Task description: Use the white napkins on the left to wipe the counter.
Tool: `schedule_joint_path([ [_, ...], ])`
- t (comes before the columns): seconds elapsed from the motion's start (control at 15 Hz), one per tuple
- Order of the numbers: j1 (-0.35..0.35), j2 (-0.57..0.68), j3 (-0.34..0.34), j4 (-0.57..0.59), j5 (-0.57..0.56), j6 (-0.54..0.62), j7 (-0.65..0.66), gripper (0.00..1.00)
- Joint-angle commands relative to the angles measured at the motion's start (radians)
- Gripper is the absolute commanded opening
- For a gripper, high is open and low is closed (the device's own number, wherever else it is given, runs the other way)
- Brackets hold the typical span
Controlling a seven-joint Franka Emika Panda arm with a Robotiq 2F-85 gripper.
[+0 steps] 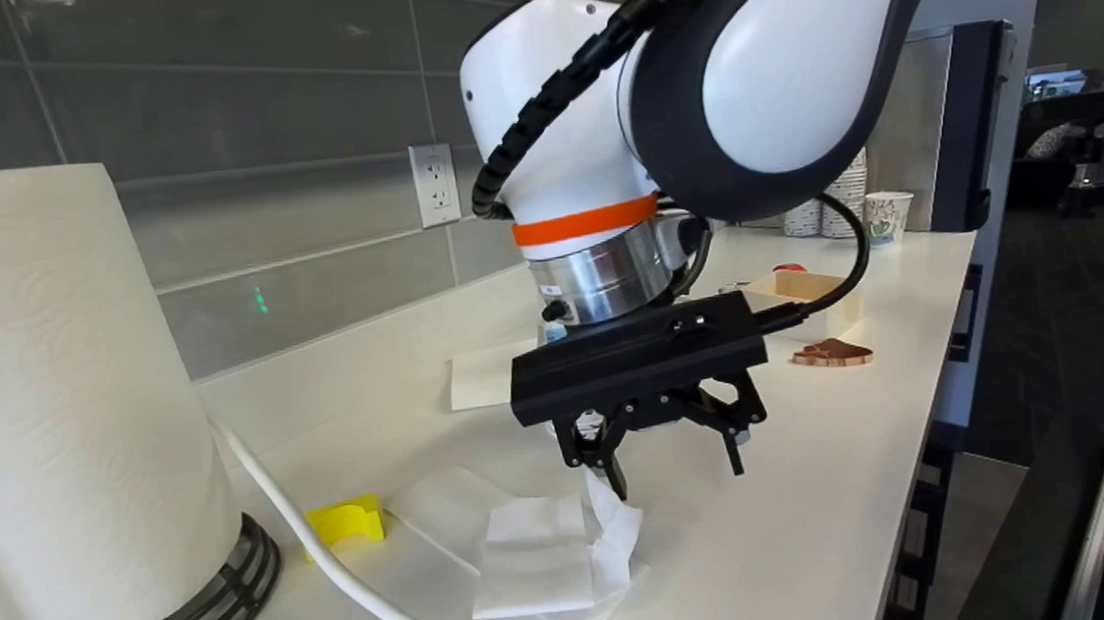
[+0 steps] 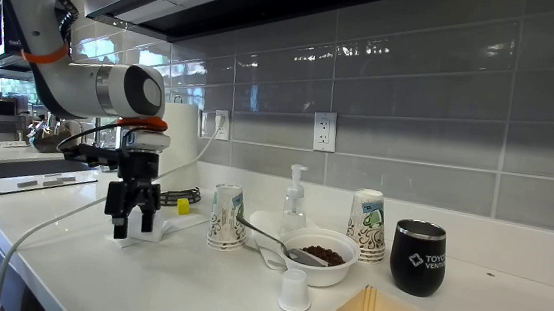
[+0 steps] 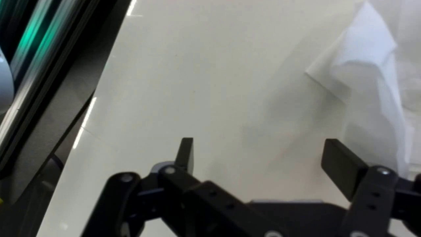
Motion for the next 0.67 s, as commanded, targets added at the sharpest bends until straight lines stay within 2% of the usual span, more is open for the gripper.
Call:
schedule_joint_path([
  [0.0, -0.002, 0.033, -0.007, 0.027, -0.082, 0.082, 0.026, 1.00],
  [0.6, 0.024, 0.095, -0.036, 0.069, -0.261, 0.268, 0.048, 1.00],
])
